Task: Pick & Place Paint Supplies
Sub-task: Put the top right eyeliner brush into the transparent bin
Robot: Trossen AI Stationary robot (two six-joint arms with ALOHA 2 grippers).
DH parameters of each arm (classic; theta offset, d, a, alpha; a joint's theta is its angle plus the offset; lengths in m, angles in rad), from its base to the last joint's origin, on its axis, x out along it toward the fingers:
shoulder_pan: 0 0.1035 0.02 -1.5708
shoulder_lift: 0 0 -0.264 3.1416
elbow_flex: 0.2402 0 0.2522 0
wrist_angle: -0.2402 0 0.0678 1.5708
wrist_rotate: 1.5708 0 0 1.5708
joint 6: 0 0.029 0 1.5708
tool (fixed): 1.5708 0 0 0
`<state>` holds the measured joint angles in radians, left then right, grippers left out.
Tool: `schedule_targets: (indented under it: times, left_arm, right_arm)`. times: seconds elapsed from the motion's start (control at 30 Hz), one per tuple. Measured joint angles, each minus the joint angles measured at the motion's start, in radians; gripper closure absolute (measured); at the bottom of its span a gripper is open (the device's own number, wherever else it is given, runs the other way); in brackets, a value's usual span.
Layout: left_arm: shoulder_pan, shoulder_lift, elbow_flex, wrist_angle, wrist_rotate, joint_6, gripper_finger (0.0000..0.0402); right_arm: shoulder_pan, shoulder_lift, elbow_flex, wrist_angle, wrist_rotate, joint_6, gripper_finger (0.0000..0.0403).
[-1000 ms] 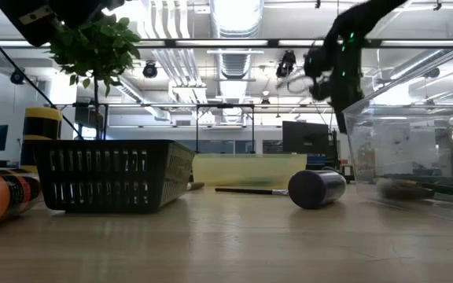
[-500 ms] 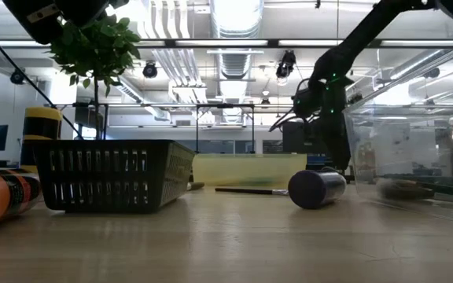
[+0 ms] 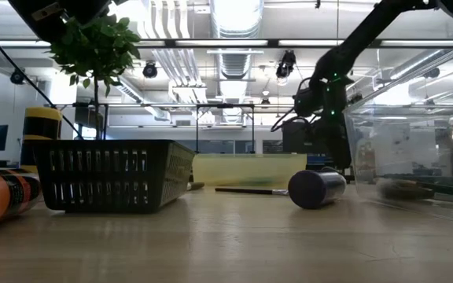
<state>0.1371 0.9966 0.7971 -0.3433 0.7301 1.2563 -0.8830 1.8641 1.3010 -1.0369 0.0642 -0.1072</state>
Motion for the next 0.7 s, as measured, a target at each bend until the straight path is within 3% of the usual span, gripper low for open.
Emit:
schedule_targets:
  times: [0.7]
  left_arm:
    - [0.0,0.0,0.0,0.007,0.006,-0.008,0.0309]
  right_arm:
    - [-0.001,0.101,-0.026,0.039,-0.017,-0.004,0.0232]
